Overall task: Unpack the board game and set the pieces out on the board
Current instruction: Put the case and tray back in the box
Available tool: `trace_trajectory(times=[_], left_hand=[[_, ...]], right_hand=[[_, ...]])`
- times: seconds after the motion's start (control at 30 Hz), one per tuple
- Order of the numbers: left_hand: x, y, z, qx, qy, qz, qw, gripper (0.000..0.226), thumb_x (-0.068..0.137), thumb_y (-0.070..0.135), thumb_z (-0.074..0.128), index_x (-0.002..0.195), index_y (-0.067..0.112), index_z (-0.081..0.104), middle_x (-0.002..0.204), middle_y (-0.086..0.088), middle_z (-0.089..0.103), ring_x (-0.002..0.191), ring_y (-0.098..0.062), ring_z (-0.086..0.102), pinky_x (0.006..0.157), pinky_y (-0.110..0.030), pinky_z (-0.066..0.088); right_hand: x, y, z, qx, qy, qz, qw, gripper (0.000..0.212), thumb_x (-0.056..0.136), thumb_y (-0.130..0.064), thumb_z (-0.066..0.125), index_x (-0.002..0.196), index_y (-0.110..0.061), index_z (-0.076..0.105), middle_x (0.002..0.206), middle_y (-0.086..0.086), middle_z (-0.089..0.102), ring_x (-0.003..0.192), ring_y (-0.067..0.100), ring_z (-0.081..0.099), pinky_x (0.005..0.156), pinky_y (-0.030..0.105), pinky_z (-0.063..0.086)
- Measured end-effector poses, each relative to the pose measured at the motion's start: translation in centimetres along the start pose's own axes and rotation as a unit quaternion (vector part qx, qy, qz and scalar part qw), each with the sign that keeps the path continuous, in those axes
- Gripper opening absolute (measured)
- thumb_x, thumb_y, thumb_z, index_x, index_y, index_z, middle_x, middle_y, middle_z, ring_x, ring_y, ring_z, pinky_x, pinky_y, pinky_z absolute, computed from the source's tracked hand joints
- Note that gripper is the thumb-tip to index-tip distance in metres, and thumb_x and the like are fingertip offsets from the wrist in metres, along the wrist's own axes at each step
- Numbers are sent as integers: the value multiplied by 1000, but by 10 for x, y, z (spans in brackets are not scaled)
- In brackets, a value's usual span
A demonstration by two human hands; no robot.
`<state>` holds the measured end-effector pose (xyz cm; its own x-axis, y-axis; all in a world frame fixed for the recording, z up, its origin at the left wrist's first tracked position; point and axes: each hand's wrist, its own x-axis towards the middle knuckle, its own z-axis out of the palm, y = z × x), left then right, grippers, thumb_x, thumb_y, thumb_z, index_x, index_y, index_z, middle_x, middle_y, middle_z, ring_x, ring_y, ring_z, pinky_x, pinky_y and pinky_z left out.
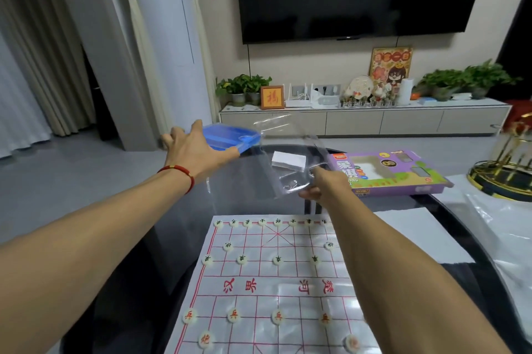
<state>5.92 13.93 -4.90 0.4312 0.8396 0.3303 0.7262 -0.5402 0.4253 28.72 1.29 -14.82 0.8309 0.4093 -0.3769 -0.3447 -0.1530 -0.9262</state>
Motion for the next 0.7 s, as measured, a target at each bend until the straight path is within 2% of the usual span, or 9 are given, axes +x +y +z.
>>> trace_trajectory(times=[0.07,0.17,0.23,0.37,0.47,0.53,0.6,0.63,0.7], left_hand=[[-9,13,-6,-6,1,1,1000,108,61,79,55,148,19,34,128,-17,42,124,-35,31,85,-35,35],[-25,33,-16,-36,4,-6,999,113,53,80,47,146,18,37,125,-18,45,123,-35,31,85,-35,35],[-38,47,-21,-57,0,-10,998,116,49,80,45,146,18,38,125,-18,45,124,-34,31,88,-37,37],[-70,72,-23,-89,-9,-2,996,98,67,75,62,143,17,41,124,-16,41,123,-33,31,82,-35,35],[-96,91,-15,-111,-19,2,994,84,76,67,65,140,17,45,121,-15,41,119,-33,31,81,-36,37],[-110,104,-5,-113,-30,10,993,88,76,70,64,144,18,43,124,-18,42,122,-35,30,89,-38,40],[-124,116,6,-94,-31,20,995,94,71,80,59,143,22,46,122,-20,43,118,-35,31,92,-38,38],[-131,122,11,-83,-28,24,996,97,67,85,54,141,24,48,120,-20,44,115,-35,30,91,-38,37],[-145,132,19,-77,-27,19,997,101,64,86,49,143,23,47,122,-19,39,113,-35,29,94,-39,40]], right_hand=[[-10,-5,-14,14,-15,4,1000,27,95,-12,64,120,-3,59,92,21,74,63,34,75,78,43,64],[-31,-12,-33,30,-32,3,999,28,97,-13,60,123,-5,56,96,20,71,63,35,75,70,42,65],[-48,-14,-46,49,-38,-12,998,34,91,-12,55,125,-10,59,94,17,68,64,37,75,65,45,65],[-84,-5,-74,109,-59,-31,992,32,79,-24,60,106,-7,65,94,17,73,63,32,74,74,52,63],[-112,5,-94,147,-79,-43,985,37,84,-35,68,110,-8,69,97,18,75,68,31,75,81,49,62],[-128,13,-104,173,-71,-52,981,39,89,-36,72,110,-4,67,88,18,70,62,27,71,79,46,63],[-141,21,-110,203,-76,-51,975,36,92,-35,70,109,-3,65,90,21,67,70,31,73,75,42,64],[-149,24,-111,224,-84,-41,970,32,94,-33,68,107,-4,64,92,21,67,72,31,74,75,41,63],[-162,29,-114,252,-88,-24,963,20,95,-28,63,100,-8,63,86,16,66,63,26,73,76,42,62]])
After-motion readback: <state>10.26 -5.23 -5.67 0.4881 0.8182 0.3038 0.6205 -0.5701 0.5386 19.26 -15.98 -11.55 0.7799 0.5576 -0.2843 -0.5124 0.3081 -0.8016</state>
